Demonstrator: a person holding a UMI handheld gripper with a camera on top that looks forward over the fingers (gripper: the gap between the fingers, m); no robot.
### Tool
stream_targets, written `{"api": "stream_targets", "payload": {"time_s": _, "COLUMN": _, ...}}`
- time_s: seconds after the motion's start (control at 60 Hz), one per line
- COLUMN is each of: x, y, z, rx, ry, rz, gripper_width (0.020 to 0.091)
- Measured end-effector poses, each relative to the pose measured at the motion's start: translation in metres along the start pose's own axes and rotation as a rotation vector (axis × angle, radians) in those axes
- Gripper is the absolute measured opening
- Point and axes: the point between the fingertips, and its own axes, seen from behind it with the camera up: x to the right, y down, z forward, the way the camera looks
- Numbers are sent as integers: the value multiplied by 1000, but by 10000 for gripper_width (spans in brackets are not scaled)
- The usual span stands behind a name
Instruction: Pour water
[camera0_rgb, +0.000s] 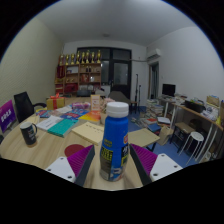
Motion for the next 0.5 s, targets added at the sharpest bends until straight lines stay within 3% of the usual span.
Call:
{"api": "stream_targets", "payload": {"time_s": 0.167, "x": -4, "y": 11, "z": 35, "rx": 14, "ry": -28, "rz": -5, "gripper_width": 774}}
{"api": "stream_targets", "payload": {"time_s": 0.217, "x": -1, "y": 16, "z": 40, "rx": -4, "ry": -25, "rz": -8, "gripper_width": 590}}
{"api": "stream_targets", "payload": {"time_s": 0.5, "x": -5, "y": 19, "z": 47, "rx": -9, "ry": -8, "rz": 77, "gripper_width": 543}}
